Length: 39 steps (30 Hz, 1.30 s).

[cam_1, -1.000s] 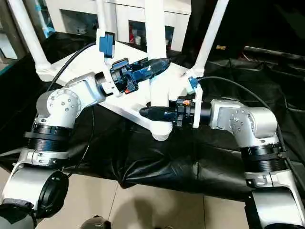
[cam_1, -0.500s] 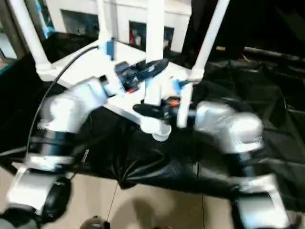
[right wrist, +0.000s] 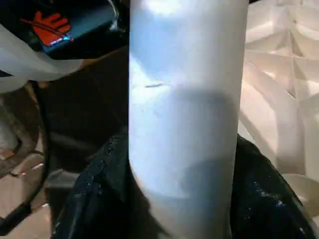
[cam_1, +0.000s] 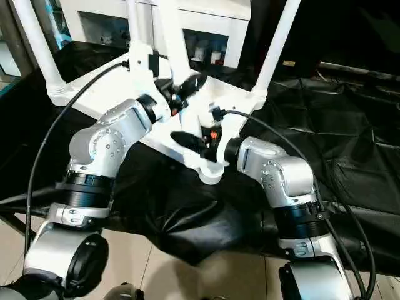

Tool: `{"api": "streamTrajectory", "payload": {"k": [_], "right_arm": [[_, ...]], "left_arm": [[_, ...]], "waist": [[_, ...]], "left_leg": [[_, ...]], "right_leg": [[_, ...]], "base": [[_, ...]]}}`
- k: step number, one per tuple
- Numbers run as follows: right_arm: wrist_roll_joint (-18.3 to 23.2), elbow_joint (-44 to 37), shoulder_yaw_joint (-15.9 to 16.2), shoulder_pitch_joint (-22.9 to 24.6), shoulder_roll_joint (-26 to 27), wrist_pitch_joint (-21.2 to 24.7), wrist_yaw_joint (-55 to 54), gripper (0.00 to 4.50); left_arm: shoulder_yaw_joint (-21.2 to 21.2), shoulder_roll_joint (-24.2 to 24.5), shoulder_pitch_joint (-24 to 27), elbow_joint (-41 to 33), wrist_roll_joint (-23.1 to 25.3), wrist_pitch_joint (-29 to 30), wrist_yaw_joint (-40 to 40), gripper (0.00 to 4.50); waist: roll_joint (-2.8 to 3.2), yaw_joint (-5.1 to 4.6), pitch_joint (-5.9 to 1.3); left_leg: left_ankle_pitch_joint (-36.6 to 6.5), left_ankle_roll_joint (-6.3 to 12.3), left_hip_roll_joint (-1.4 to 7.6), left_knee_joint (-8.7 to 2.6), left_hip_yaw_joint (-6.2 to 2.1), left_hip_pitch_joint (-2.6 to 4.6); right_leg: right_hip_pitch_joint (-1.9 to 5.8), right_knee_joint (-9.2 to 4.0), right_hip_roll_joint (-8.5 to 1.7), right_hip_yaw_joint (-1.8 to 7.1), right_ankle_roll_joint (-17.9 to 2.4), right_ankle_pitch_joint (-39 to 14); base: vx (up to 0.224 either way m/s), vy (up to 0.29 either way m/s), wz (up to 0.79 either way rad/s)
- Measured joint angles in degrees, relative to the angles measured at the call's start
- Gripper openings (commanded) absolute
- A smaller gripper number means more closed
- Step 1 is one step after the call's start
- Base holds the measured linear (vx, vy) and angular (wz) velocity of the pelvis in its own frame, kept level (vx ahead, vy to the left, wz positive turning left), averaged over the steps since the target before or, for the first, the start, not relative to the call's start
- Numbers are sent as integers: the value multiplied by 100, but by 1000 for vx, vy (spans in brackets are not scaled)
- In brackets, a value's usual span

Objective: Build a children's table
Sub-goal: Pick table leg

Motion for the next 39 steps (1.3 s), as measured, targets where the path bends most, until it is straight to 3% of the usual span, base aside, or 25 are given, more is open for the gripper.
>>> {"api": "streamTrajectory", "payload": {"k": [1, 7, 11, 15, 17, 24, 25, 31, 33, 37, 38, 39], "right_arm": [[56, -3, -28, 0, -58, 29, 110, 270], [627, -90, -133, -3, -749, 631, 1157, 316], [993, -212, -137, -8, -948, 1016, 1736, 318], [1176, -475, -24, -8, -1084, 1138, 2088, 318], [1224, -524, 40, -7, -1083, 1148, 2117, 291], [1279, -539, 43, 1, -945, 1183, 2095, 237], [1277, -535, 25, 7, -919, 1170, 2053, 225], [994, -264, -69, 16, -698, 1015, 1357, 199], [914, -213, -69, 33, -683, 1002, 1284, 196], [782, -88, -94, 32, -656, 888, 1157, 194], [775, -76, -104, 33, -656, 886, 1148, 194], [761, -75, -105, 32, -654, 883, 1117, 194]], "left_arm": [[10, 8, 0, -7, -78, 10, -155, 205], [-109, 320, 131, -90, -635, 256, -1561, 193], [-145, 506, 272, -331, -1171, 490, -2592, 191], [-140, 621, 271, -507, -1556, 855, -3105, 190], [-139, 641, 271, -514, -1618, 930, -3232, 190], [-135, 660, 280, -514, -1628, 928, -3249, 189], [-120, 657, 281, -509, -1620, 919, -3182, 245], [-167, 405, 175, -181, -813, 256, -1978, 294], [-202, 403, 127, -83, -649, 164, -1750, 232], [-258, 338, 4, 51, -457, 81, -1356, 242], [-259, 353, -2, 55, -415, 80, -1327, 209], [-258, 335, -2, 62, -418, 80, -1308, 210]], "waist": [[0, 7, 0], [-1, 12, -1], [-2, -9, -1], [-2, 3, -1], [-3, 5, -2], [-3, 6, -2], [-3, 6, -2], [-7, 13, -4], [-6, 9, -4], [-6, 10, -4], [-6, 7, -4], [-6, 5, -4]], "left_leg": [[1, 1, 0, 0, 0, 0], [8, 15, -1, 0, 1, 0], [9, 16, 1, -1, 1, 0], [6, 10, 1, 3, 1, 8], [0, -1, 1, 8, 1, 7], [2, -1, 1, 18, 1, 7], [2, -2, 1, 18, 1, 8], [3, -3, 1, 19, 0, 6], [4, -5, 1, 19, 0, 5], [5, -6, 0, 19, 0, 4], [5, -6, 1, 19, 0, 3], [5, -6, 1, 19, 0, 2]], "right_leg": [[0, 0, 0, 0, 0, 0], [1, -2, -1, 0, 0, 0], [-3, 5, 0, 0, 0, 0], [1, 14, 0, 0, -3, -2], [3, 15, -1, 0, 3, -1], [8, 16, -3, 1, 29, -5], [7, 18, -3, 1, 30, -5], [12, 21, -3, 4, 32, -5], [12, 21, -3, 4, 35, -5], [10, 21, -3, 5, 35, -6], [10, 20, -3, 5, 34, -5], [9, 20, -3, 5, 33, -4]], "base": [[0, 0, 0], [0, 0, 0], [0, 0, 0], [0, 0, 0], [0, 0, 0], [0, 0, 0], [0, 0, 0], [0, 0, 0], [0, 0, 0], [0, 0, 0], [0, 0, 0], [0, 0, 0]]}}
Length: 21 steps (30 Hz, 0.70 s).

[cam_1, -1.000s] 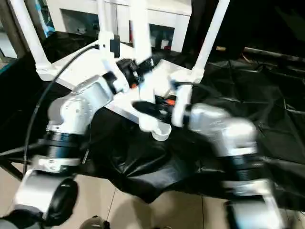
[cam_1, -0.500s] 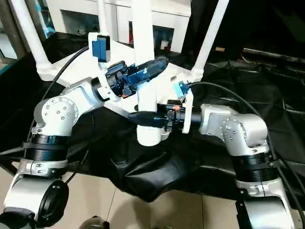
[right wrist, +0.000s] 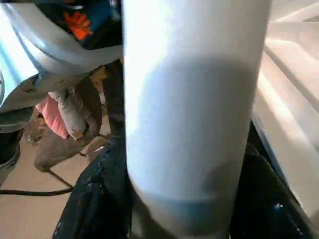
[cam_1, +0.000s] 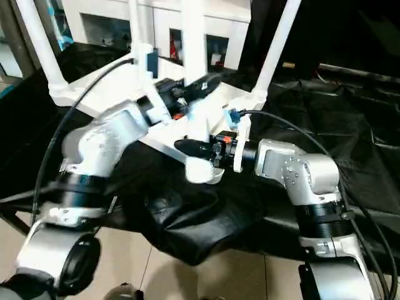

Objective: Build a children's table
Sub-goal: Pick table leg

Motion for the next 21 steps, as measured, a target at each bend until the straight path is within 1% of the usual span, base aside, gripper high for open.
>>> {"api": "streamTrajectory", "payload": {"k": [2, 4, 6, 7, 8, 10, 11, 12, 13, 18, 21], "right_arm": [[-41, 2, 2, 0, 22, -22, -19, 193], [-69, 4, 4, 0, 23, -69, -23, 193], [-91, 8, 8, 0, 26, -139, -27, 193], [-119, 21, 14, 0, 39, -202, -26, 249], [-133, 39, 20, -1, 52, -242, -19, 249], [-130, 141, 10, -31, 57, -257, -9, 272], [-103, 205, -22, -59, 55, -248, 29, 272], [-79, 259, -53, -98, 37, -226, 85, 284], [-59, 298, -79, -139, -21, -208, 169, 305], [-58, 478, -72, -277, -247, -156, 520, 310], [-58, 560, 71, -285, -397, -57, 768, 313]], "left_arm": [[1, -59, -10, 0, -11, 0, 17, 212], [2, -58, -11, 6, -10, -26, 16, 201], [1, -58, -22, 5, -11, -47, 13, 200], [0, -47, -28, 3, -12, -55, 10, 199], [-2, -37, -29, 2, -11, -57, 9, 199], [-36, 5, -29, -1, 4, -57, -34, 199], [-57, 29, -29, -1, 34, -55, -42, 199], [-63, 55, -29, -1, 42, -44, -46, 197], [-67, 74, -29, -1, 45, -34, -59, 192], [-174, 121, -28, -10, 45, -21, -213, 190], [-297, 127, -28, -76, 43, -8, -369, 188]], "waist": [[0, 3, 0], [0, 2, 0], [0, 3, 0], [0, 3, 0], [0, 2, 0], [0, 2, 0], [0, 2, 0], [0, 2, 0], [0, 3, 0], [0, 14, 0], [0, 19, 0]], "left_leg": [[0, 1, -1, 0, 0, -1], [0, 1, 0, 0, 0, -1], [0, 1, 0, 0, 0, -1], [0, 1, 0, 0, 0, 0], [0, 1, 0, 0, 0, 0], [0, 1, 0, 1, 0, 0], [0, 1, 0, 1, 0, 0], [0, 1, 0, 1, 0, 0], [0, 1, 0, 1, 0, 0], [1, 2, 0, 2, 0, -2], [0, 3, 0, 5, 0, -7]], "right_leg": [[0, 0, 0, 0, -15, 8], [0, 0, 0, 0, -17, 9], [0, 1, 0, 0, -19, 10], [0, 1, 0, 0, -19, 10], [0, 1, 0, 0, -18, 10], [0, 1, 0, 0, -15, 9], [0, 2, 0, 0, -11, 7], [0, 2, 0, 0, -10, 7], [0, 3, 0, 0, -10, 7], [1, 1, 0, 0, -19, 11], [0, 0, -1, 0, -18, 11]], "base": [[0, 0, 0], [0, 0, 0], [0, 0, 0], [0, 0, 0], [0, 0, 0], [0, 0, 0], [0, 0, 0], [0, 0, 0], [0, 0, 0], [0, 0, 0], [0, 0, 0]]}}
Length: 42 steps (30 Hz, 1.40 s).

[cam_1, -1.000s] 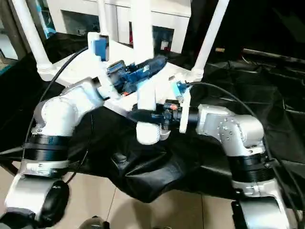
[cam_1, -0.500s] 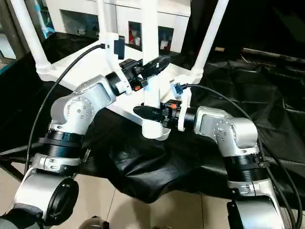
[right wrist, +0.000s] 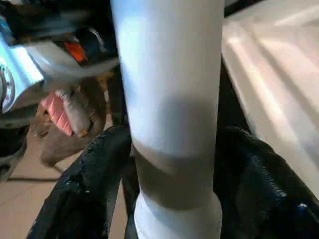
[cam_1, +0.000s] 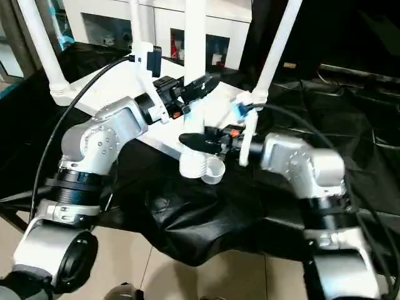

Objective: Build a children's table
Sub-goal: Pick table leg

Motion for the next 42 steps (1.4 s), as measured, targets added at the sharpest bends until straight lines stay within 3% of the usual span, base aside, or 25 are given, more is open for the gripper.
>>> {"api": "streamTrajectory", "payload": {"k": [6, 15, 16, 20, 25, 32, 35, 42], "right_arm": [[-132, 84, 315, -48, -28, 31, 209, 313], [-232, 365, 322, -186, 108, -100, 263, 313], [-238, 377, 322, -233, 108, -113, 286, 284], [-240, 389, 320, -266, 111, -175, 354, 276], [-244, 360, 329, -265, 136, -208, 383, 219], [-254, 349, 328, -233, 136, -276, 399, 204], [-253, 343, 312, -222, 152, -300, 351, 202], [-229, 111, -10, 158, 405, -410, -73, 194]], "left_arm": [[-158, -34, 4, -132, -15, 123, -181, 188], [-214, 20, 23, -218, -16, 142, -267, 188], [-214, 24, 24, -218, -16, 143, -293, 188], [-214, 42, 24, -217, -16, 146, -306, 188], [-167, 42, 23, -196, -18, 146, -286, 186], [-132, 40, 23, -146, -18, 137, -281, 186], [-106, 26, 23, -140, -18, 137, -181, 256], [273, -31, 323, -326, -54, -320, 35, 302]], "waist": [[0, -12, 0], [0, -15, 0], [0, -14, 0], [0, -13, 0], [0, -15, 0], [0, -14, 0], [0, -15, 0], [2, -18, 0]], "left_leg": [[0, 0, 1, 3, 0, 0], [1, 0, 2, 14, 0, -1], [1, 1, 2, 14, -1, -2], [1, 1, 2, 15, 0, -4], [1, 1, 2, 15, -1, -4], [1, 1, 2, 16, -1, -4], [1, 1, 3, 16, -1, -4], [0, 0, 4, 18, -1, -6]], "right_leg": [[-2, 3, 0, 0, -2, 1], [-2, 11, 0, 0, 6, -3], [-2, 11, 0, 0, 4, -2], [-3, 10, -1, 0, 0, 0], [-3, 10, -1, 0, -2, 1], [-3, 11, -1, 0, -3, 2], [-3, 12, -1, 0, -3, 2], [-5, 14, -1, -1, -4, 3]], "base": [[0, 0, 0], [0, 0, 0], [0, 0, 0], [0, 0, 0], [0, 0, 0], [0, 0, 0], [0, 0, 0], [0, 0, 0]]}}
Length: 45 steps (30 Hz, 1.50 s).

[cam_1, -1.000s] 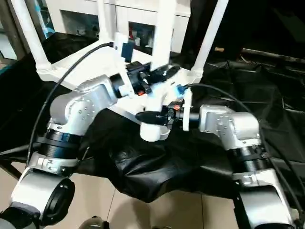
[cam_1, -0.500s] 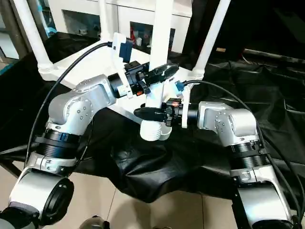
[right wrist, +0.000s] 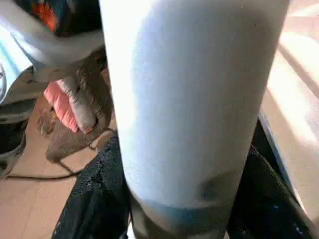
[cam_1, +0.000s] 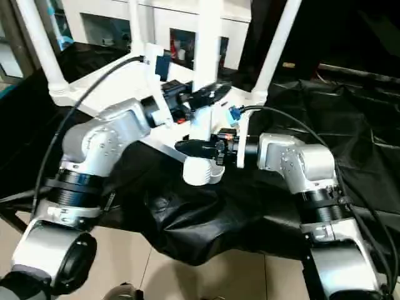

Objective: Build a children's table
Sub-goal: Pick table leg, then move to table

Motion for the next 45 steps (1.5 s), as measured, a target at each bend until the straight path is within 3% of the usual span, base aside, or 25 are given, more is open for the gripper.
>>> {"api": "streamTrajectory", "payload": {"k": [4, 8, 11, 14, 16, 20, 26, 29, 30, 31, 32, 33, 34, 35, 36, 37, 38, 39, 40, 41, 43, 44, 45], "right_arm": [[7, -329, -321, 350, 172, -236, -442, 193], [-55, -951, -621, 808, 287, -640, -1011, 193], [-799, -1237, -639, 1123, 329, -1470, -1743, 193], [-1192, -1342, -667, 1391, 487, -1815, -2259, 193], [-1434, -1706, -733, 1970, 901, -2173, -2848, 193], [-1927, -1906, -515, 3038, 1263, -2610, -3547, 193], [-2062, -1916, -610, 3167, 1570, -3256, -3833, 193], [-2037, -1916, -639, 3196, 1543, -3321, -3808, 193], [-2017, -1915, -648, 3203, 1517, -3322, -3786, 193], [-2012, -1915, -645, 3207, 1489, -3327, -3752, 193], [-2013, -1915, -641, 3212, 1482, -3361, -3725, 193], [-2012, -1919, -638, 3215, 1479, -3393, -3714, 193], [-2025, -1898, -630, 3247, 1465, -3426, -3705, 193], [-2032, -1887, -616, 3201, 1426, -3438, -3696, 193], [-2034, -1885, -608, 3188, 1409, -3478, -3691, 193], [-2041, -1871, -617, 3191, 1392, -3521, -3686, 193], [-2053, -1810, -621, 3193, 1391, -3537, -3681, 193], [-2069, -1763, -639, 3193, 1386, -3538, -3681, 193], [-2075, -1716, -638, 3192, 1386, -3540, -3673, 193], [-2074, -1687, -622, 3191, 1418, -3540, -3662, 193], [-2074, -1682, -496, 3136, 1462, -3540, -3605, 193], [-2074, -1683, -435, 3077, 1490, -3542, -3588, 193], [-2073, -1684, -357, 2999, 1536, -3544, -3572, 193]], "left_arm": [[254, 27, 527, -590, -222, -30, 96, 302], [378, 375, 1148, -882, 228, -372, 572, 302], [389, 774, 1689, -885, 1113, -885, 1163, 302], [384, 968, 2054, -931, 1716, -1125, 1610, 302], [395, 956, 2600, -1217, 2104, -1388, 2036, 302], [499, 806, 3315, -1472, 2334, -1669, 2454, 302], [133, 596, 3592, -1720, 2606, -2043, 2649, 302], [122, 617, 3763, -1676, 2703, -2181, 2676, 302], [135, 615, 3797, -1660, 2708, -2191, 2682, 302], [142, 618, 3800, -1651, 2709, -2197, 2701, 302], [144, 625, 3787, -1654, 2709, -2206, 2717, 302], [146, 638, 3753, -1654, 2711, -2209, 2722, 302], [148, 645, 3693, -1678, 2712, -2214, 2724, 302], [158, 617, 3712, -1695, 2711, -2225, 2730, 302], [162, 591, 3763, -1685, 2712, -2226, 2739, 302], [96, 575, 3780, -1683, 2711, -2226, 2736, 302], [53, 568, 3773, -1683, 2712, -2228, 2734, 302], [35, 567, 3768, -1686, 2712, -2237, 2734, 302], [48, 584, 3765, -1686, 2713, -2244, 2734, 302], [82, 609, 3764, -1687, 2713, -2245, 2735, 302], [149, 661, 3768, -1683, 2719, -2248, 2741, 302], [186, 681, 3773, -1683, 2718, -2248, 2743, 302], [244, 708, 3776, -1683, 2718, -2245, 2760, 302]], "waist": [[1, 1, -1], [27, -14, -9], [59, -36, -17], [76, -33, -20], [126, -43, -68], [127, -28, -72], [154, -68, -81], [201, -211, -58], [234, -266, -36], [313, -339, 5], [361, -341, 21], [340, -316, 30], [200, -315, -8], [91, -309, -57], [144, -268, -70], [201, -207, -95], [238, -195, -119], [270, -187, -139], [368, -177, -191], [403, -183, -218], [377, -246, -245], [372, -293, -249], [342, -370, -265]], "left_leg": [[0, -1, 2, 1, 0, 0], [0, -2, 2, 1, -1, 8], [-1, -4, 1, 0, -6, 28], [-1, -4, 1, -7, -7, 31], [-2, -3, -1, -25, -9, 57], [-2, -2, -7, -53, -9, 72], [-3, -1, -9, -60, -9, 101], [-7, -2, -4, -126, -42, 230], [-16, -3, 4, -144, -80, 291], [-46, -18, 58, -153, -129, 377], [-58, -34, 109, -171, -122, 383], [-62, -39, 93, -160, -122, 398], [-73, -61, 48, -135, 18, 465], [-123, -116, 35, -115, 38, 490], [-239, -94, 0, -24, -56, 417], [-390, 52, -38, 167, -168, 302], [-424, 116, -76, 237, -216, 240], [-424, 123, -86, 147, -255, 229], [-298, -5, -60, 110, -310, 214], [-230, -44, -27, 97, -318, 219], [-243, -8, -18, 18, -326, 262], [-265, 12, -36, 12, -339, 267], [-303, 36, -87, 14, -352, 280]], "right_leg": [[-2, 3, 0, -1, -1, 0], [0, 11, 1, 0, 0, 0], [19, -2, 3, 0, 35, -10], [27, -12, 4, -1, 38, -8], [67, -51, 5, -3, 45, -5], [93, -87, 5, -8, 51, -6], [113, -104, 4, -10, 56, -6], [231, -235, 4, -88, 59, -9], [323, -315, 4, -167, 60, -9], [478, -437, 5, -322, 60, -17], [603, -374, 6, -380, 62, -60], [556, -86, -28, -343, 46, -255], [620, 355, -113, -21, 62, -585], [620, 371, -96, 102, 186, -781], [648, 325, -98, 64, 180, -785], [645, 305, -92, 47, 177, -785], [641, 304, -81, 48, 169, -782], [646, 293, -43, 40, 166, -783], [675, 251, 37, 28, 161, -788], [724, 182, 69, 11, 165, -785], [724, 36, 84, 16, 129, -743], [714, 47, 75, 29, 102, -760], [639, 189, 38, 76, 41, -795]], "base": [[0, 0, 0], [0, 0, 0], [0, 0, 0], [0, 0, 0], [0, 0, 0], [0, 0, 0], [0, 0, 0], [0, 0, 0], [0, 0, 0], [0, 0, 0], [0, 0, 0], [0, 0, 0], [0, 0, 0], [45, -92, -29], [153, -116, -19], [98, -75, -25], [96, -32, -4], [83, -8, 4], [83, -8, 4], [117, 37, 5], [148, 35, 5], [158, 27, 6], [136, -5, 0]]}}
